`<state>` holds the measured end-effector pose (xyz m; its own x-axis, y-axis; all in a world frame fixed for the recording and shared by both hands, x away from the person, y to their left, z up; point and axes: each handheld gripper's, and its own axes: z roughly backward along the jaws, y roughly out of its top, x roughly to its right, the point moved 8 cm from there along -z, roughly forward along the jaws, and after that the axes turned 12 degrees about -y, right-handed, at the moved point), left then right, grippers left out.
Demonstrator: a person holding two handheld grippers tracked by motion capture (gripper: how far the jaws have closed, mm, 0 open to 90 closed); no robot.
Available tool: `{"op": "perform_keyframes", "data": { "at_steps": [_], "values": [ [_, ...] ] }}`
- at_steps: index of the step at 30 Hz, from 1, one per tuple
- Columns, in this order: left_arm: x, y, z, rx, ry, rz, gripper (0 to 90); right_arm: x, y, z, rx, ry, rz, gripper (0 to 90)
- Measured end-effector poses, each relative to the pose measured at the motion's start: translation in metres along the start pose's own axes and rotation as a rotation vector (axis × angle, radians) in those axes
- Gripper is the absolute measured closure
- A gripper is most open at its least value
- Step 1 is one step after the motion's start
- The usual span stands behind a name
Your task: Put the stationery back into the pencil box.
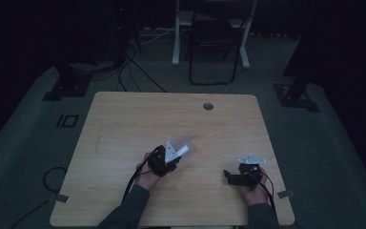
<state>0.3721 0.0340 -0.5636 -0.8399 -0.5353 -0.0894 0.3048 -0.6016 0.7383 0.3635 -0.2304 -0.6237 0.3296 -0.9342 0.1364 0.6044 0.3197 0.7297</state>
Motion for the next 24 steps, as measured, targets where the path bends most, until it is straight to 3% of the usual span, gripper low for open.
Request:
{"op": "perform_keyframes", "data": {
  "at_steps": [24],
  "values": [
    [-0.011,-0.005,-0.008,-0.012,0.039,0.010,70.4,0.000,0.000,0.000,0.000,0.000,0.000,10.9]
  ]
}}
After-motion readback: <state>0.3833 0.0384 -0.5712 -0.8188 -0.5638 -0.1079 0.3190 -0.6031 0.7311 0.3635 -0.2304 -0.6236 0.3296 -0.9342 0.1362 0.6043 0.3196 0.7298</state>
